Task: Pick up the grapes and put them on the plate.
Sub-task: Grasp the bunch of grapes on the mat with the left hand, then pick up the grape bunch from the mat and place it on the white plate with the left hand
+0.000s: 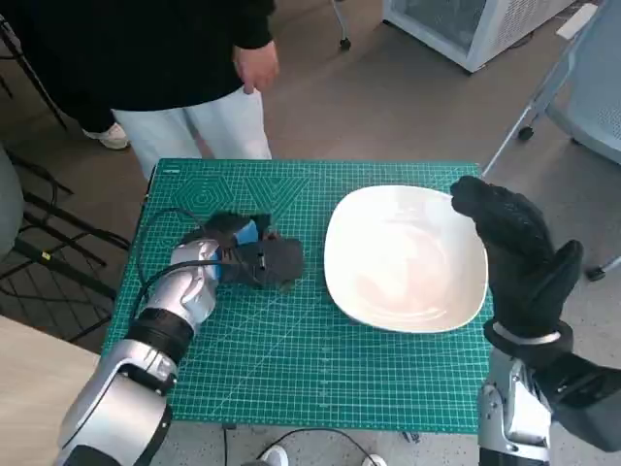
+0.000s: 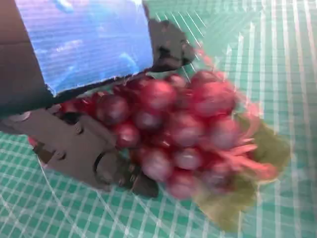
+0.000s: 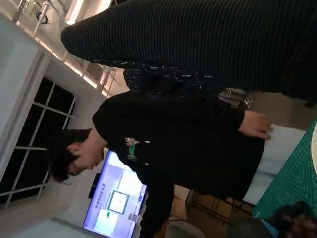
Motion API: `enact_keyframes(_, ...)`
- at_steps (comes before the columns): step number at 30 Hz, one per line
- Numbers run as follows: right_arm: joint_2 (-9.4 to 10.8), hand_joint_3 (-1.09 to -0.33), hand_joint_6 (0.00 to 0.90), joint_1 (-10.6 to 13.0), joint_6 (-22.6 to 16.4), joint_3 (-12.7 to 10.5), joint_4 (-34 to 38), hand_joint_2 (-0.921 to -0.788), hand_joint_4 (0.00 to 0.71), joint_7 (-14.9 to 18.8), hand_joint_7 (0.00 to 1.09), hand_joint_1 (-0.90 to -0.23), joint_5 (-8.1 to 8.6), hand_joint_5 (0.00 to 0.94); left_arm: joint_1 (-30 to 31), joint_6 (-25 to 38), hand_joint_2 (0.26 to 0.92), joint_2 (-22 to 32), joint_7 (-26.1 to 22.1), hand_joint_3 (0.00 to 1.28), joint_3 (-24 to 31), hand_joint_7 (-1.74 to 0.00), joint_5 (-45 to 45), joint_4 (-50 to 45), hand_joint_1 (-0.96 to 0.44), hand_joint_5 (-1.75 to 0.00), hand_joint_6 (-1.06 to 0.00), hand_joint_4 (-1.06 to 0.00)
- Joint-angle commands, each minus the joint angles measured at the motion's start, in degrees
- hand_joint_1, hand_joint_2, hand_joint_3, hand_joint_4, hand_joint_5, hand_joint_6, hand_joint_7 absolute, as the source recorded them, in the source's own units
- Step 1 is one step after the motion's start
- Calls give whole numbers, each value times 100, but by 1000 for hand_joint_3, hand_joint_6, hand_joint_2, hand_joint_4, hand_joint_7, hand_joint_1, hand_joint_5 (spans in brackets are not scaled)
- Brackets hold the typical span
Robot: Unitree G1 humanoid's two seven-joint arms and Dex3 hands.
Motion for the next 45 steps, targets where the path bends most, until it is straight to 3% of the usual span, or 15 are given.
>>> enact_keyframes(1, -29, -702, 17, 98, 88, -22, 2, -921, 337, -29, 417, -667, 1, 4, 134, 17, 890, -154, 144, 144, -166, -65, 84, 138, 305, -1385, -679, -569)
enact_keyframes(9, -30, -698, 19, 62, 59, -21, 62, -921, 340, -16, 418, -664, -14, 5, 133, 117, 919, -120, 217, 216, -310, -130, 171, 4, 356, -1417, -873, -518)
enact_keyframes(11, -32, -698, 19, 54, 50, -21, 72, -921, 340, -17, 417, -662, -22, 5, 137, 110, 920, -99, 199, 210, -320, -409, 161, -31, 272, -1396, -806, -518)
enact_keyframes(13, -35, -698, 20, 43, 42, -22, 84, -921, 340, -15, 417, -661, -29, 5, 147, 104, 920, -77, 181, 195, -320, -832, 142, -78, 143, -1360, -675, -521)
enact_keyframes(15, -38, -698, 20, 31, 33, -25, 100, -921, 340, -11, 417, -661, -33, 5, 152, 98, 921, -60, 164, 187, -314, -1005, 120, -106, 72, -1385, -618, -517)
enact_keyframes(23, -43, -698, 21, -10, -1, -29, 147, -921, 341, 11, 415, -658, -27, 4, 116, 47, 921, -66, 161, 183, -306, -1014, 71, 1, 9, -1525, -602, -499)
enact_keyframes(30, -49, -700, 18, -37, -25, -29, 187, -921, 341, 35, 413, -658, -10, 4, 100, -5, 921, -64, 148, 201, -294, -1277, 42, 52, 3, -1372, -518, -499)
enact_keyframes(45, -24, -702, 13, -37, -132, -13, 227, -921, 342, 27, 409, -659, -42, 3, 94, -130, 921, -10, 184, 231, -265, -1349, 20, 89, 1, -1383, -476, -468)
